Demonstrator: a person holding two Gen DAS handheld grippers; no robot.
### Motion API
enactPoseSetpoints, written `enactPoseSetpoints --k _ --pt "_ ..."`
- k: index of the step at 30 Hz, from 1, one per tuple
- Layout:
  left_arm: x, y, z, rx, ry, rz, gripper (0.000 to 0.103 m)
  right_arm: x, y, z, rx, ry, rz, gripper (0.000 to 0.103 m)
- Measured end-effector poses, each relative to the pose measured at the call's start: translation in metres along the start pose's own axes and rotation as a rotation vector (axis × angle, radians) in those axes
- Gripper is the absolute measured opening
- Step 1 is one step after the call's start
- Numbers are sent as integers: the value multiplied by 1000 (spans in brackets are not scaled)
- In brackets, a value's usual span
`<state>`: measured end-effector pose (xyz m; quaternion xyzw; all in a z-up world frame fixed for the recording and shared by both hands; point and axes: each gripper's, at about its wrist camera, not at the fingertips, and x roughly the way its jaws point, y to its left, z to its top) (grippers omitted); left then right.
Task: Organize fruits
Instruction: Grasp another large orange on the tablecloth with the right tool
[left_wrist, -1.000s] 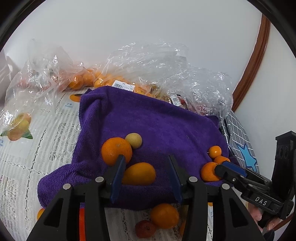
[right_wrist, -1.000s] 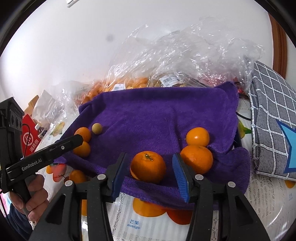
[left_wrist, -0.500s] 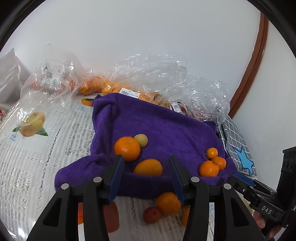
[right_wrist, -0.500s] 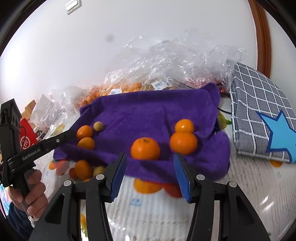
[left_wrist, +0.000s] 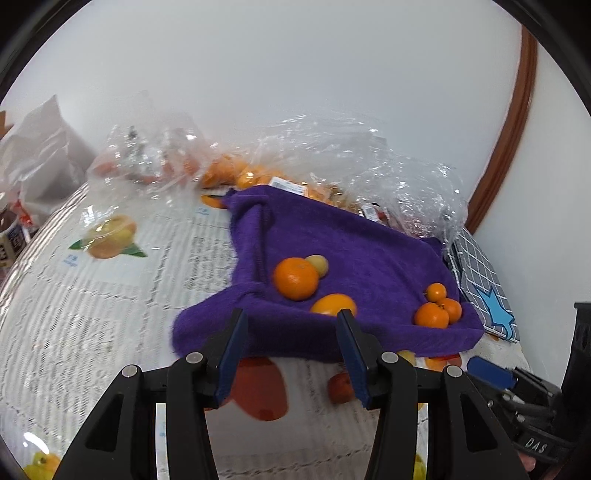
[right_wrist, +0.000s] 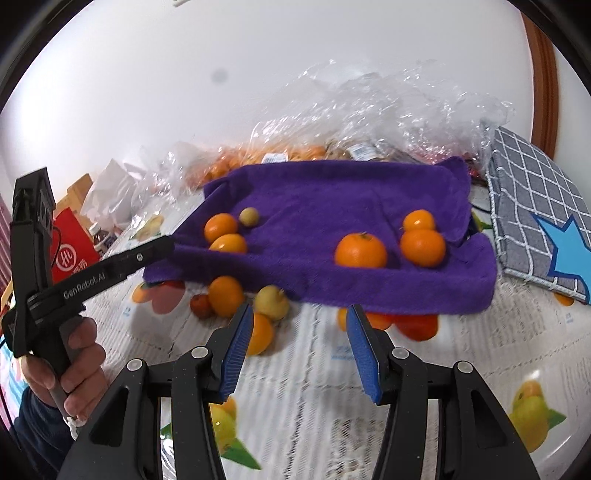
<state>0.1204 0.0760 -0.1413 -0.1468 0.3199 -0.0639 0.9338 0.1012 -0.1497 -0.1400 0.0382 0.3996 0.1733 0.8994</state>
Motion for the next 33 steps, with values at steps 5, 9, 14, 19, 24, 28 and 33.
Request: enactPoseSetpoints --k 5,9,14,19,24,28,33 --pt "-7 13 1 -28 -6 26 48 5 16 -9 -31 25 17 52" --pt "-9 20 2 -47 -7 35 48 12 29 -13 -63 49 23 52" --pt "-8 21 2 -48 -2 45 48 26 37 -15 -88 76 23 45" --pt "-7 21 2 -48 3 44 48 38 39 -14 -90 106 19 42" --pt "-5 22 3 -56 13 41 48 45 40 -13 -92 122 6 35" --pt "-4 23 3 -57 17 37 47 42 36 -13 -74 115 22 35" --pt "-4 18 1 -37 13 34 47 22 27 -12 -74 62 6 35"
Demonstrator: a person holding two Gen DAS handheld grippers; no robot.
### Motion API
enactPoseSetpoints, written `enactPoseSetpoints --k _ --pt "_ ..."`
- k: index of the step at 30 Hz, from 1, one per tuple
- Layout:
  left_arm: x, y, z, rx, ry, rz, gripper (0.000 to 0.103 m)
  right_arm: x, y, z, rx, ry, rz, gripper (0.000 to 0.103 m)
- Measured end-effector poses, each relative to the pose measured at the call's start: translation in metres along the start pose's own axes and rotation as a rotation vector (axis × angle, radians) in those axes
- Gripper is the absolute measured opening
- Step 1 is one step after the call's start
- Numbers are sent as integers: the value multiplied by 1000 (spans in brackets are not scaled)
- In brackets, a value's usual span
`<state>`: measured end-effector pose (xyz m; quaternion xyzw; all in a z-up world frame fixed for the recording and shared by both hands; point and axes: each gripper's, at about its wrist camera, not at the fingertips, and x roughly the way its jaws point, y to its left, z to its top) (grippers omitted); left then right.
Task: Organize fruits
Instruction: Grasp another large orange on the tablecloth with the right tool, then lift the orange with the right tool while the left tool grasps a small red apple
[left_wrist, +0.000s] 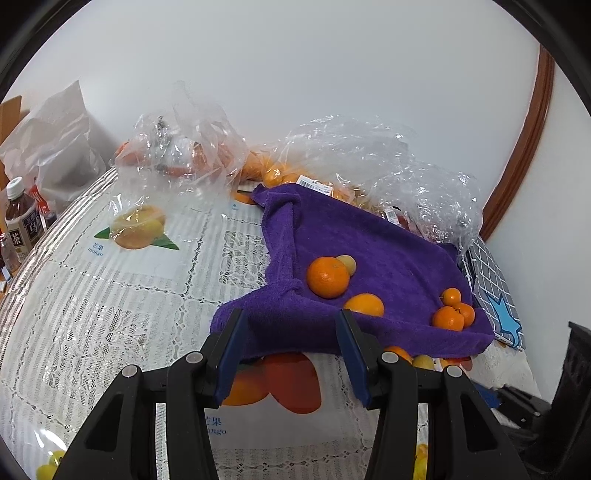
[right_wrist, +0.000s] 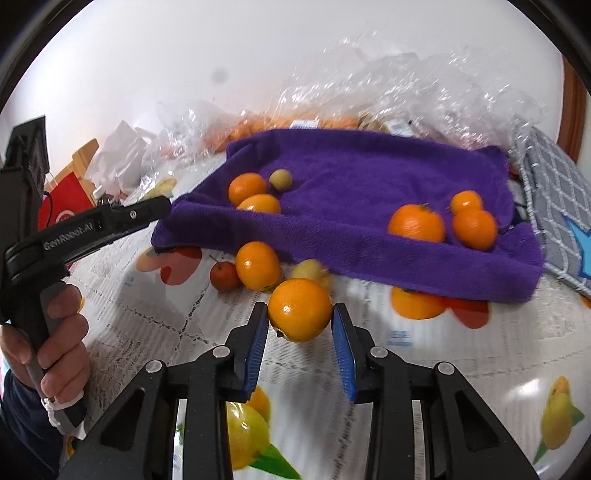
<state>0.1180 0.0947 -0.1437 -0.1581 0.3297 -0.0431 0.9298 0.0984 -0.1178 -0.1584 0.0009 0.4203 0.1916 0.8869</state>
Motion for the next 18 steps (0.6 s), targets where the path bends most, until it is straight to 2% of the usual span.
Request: enactPoseSetpoints --k 10,18 --pt "-1 -18 -6 78 13 -39 48 -23 -53 -6 58 -36 -96 35" --pt "4 -31 -13 140 69 -107 47 -24 -71 -11 86 -44 -109 35"
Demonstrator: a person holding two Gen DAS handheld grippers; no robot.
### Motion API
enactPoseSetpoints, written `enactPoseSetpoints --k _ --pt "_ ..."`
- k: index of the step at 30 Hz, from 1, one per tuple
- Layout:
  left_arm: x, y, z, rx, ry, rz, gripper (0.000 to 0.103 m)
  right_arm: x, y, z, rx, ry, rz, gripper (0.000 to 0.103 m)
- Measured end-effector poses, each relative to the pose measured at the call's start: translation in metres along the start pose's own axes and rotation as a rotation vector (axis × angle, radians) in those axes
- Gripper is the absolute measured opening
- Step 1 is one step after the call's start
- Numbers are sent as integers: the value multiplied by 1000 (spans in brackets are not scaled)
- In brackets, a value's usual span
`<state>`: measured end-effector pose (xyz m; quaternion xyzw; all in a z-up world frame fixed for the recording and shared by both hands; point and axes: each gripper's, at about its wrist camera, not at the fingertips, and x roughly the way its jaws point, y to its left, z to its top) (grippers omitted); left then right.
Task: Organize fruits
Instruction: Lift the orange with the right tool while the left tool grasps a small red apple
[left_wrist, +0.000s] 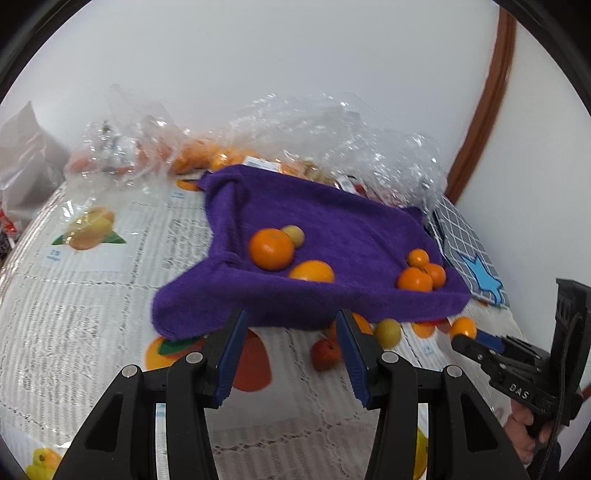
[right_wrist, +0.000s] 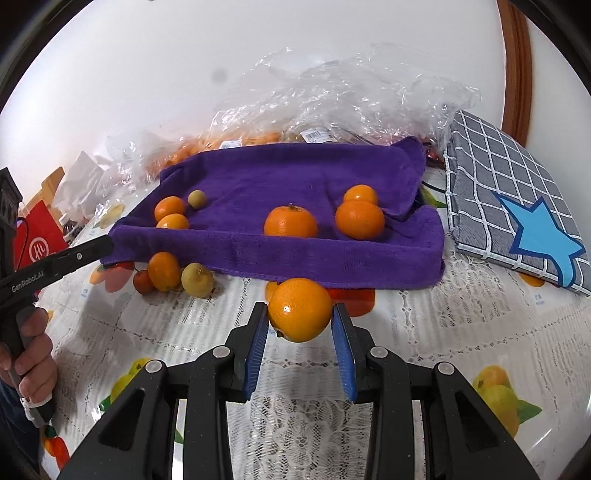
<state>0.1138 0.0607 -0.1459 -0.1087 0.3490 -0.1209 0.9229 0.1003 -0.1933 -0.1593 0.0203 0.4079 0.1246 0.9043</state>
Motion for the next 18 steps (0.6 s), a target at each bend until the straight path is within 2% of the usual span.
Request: enactPoseSetpoints --k 5,10,18 --pt "5 -15 -6 70 29 -6 47 6 -1 -3 2 18 16 35" --pt "19 -23 -11 111 119 -11 47 7 -6 -3 25 21 42 35" --pt "33 -31 -15 147 191 5 37 6 -4 -3 19 27 47 35"
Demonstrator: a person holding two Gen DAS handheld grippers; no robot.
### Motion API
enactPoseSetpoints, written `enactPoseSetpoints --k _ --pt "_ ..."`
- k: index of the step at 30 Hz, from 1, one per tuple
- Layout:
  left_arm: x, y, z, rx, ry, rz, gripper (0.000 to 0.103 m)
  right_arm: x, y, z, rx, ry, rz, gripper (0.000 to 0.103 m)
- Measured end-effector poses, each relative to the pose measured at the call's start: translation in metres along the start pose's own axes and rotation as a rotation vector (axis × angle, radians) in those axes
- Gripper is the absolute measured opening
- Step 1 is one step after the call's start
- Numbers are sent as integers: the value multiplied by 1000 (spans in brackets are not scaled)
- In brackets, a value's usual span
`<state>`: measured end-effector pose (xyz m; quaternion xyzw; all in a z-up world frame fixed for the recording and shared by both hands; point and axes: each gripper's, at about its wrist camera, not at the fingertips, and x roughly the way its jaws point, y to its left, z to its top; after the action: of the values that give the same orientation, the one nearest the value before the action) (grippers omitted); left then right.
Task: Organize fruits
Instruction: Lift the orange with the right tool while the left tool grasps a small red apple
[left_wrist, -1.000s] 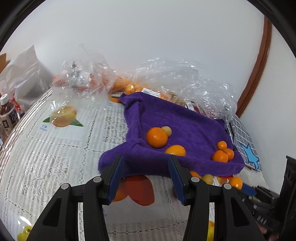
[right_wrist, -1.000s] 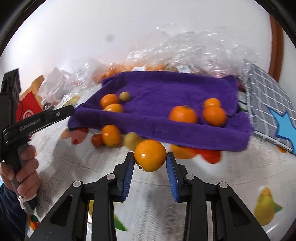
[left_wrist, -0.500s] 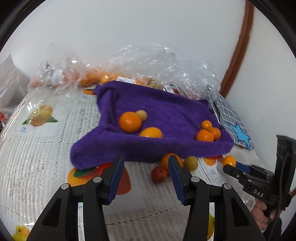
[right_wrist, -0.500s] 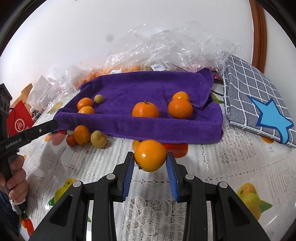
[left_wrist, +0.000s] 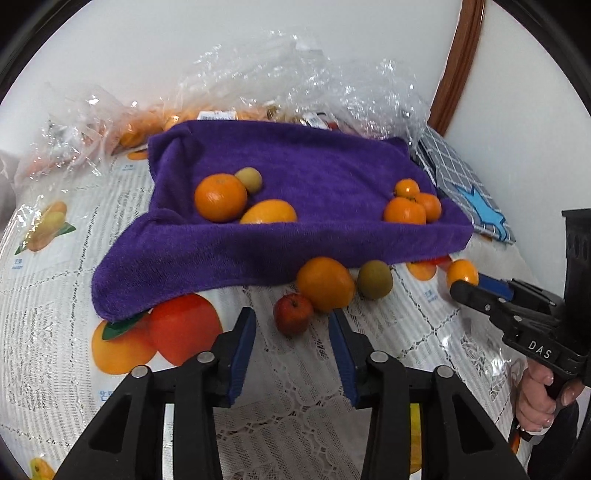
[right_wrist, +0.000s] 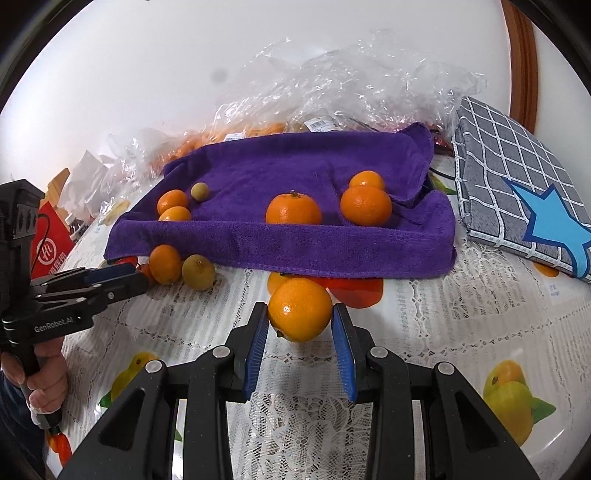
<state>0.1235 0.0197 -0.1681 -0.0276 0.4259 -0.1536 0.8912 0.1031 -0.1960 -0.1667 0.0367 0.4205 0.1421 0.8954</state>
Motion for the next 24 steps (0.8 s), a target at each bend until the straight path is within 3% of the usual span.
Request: enactPoseSetpoints --k 8,17,24 --pt "2 0 1 7 11 -3 22 3 1 0 -10 13 2 35" --pt "-1 6 1 -23 -8 -14 22 4 0 0 -7 16 14 35" --pt "-15 12 0 -50 -81 -27 22 2 -4 0 15 4 27 35"
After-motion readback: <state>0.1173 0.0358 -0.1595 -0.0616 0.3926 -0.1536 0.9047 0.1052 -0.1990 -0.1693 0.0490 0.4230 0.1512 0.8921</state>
